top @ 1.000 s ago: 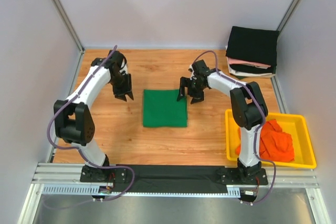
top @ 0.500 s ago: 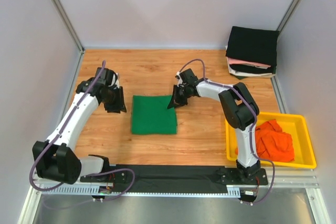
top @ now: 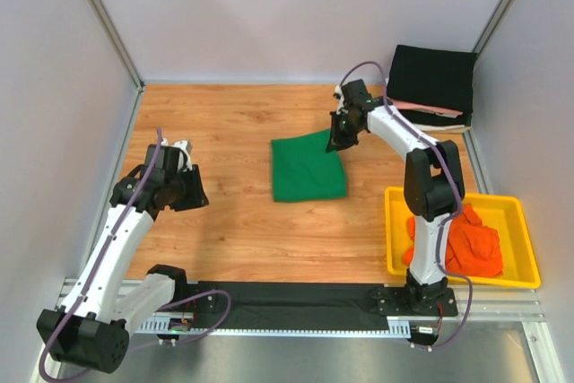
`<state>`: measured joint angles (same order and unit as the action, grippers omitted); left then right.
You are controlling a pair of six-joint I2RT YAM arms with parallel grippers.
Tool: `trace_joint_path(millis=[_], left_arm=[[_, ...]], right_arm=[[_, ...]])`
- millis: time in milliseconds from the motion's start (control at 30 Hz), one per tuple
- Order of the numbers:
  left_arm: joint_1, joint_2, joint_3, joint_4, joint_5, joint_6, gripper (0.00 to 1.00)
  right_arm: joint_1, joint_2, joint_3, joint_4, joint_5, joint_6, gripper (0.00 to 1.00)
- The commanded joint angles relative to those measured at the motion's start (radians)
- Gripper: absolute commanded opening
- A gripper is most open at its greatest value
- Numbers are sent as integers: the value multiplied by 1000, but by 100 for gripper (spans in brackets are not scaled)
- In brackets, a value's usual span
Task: Fold and stack the t-shirts
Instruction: Neatly place the folded tshirt to the corner
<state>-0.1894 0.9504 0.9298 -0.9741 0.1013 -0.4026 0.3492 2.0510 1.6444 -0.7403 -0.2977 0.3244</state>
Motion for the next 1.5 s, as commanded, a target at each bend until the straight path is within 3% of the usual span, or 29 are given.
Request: trace_joint_path(millis=[0, 267, 700, 1033, 1467], left_arm=[[-1, -50, -6, 55, -40, -15, 40], [-1, -22, -9, 57, -66, -10, 38], [-1, 33, -11, 51, -87, -16, 37], [-1, 63, -11, 49, -92, -18, 36], [-1, 97, -11, 49, -84, -18, 36]], right_arm=[[-59, -86, 84, -128, 172, -145, 0], [-154, -100, 265, -136, 388, -286, 0], [-276, -92, 606, -67, 479, -447, 0], [-409, 24, 870, -51, 379, -470, 0], [-549, 132, 887, 50, 240, -351, 0]])
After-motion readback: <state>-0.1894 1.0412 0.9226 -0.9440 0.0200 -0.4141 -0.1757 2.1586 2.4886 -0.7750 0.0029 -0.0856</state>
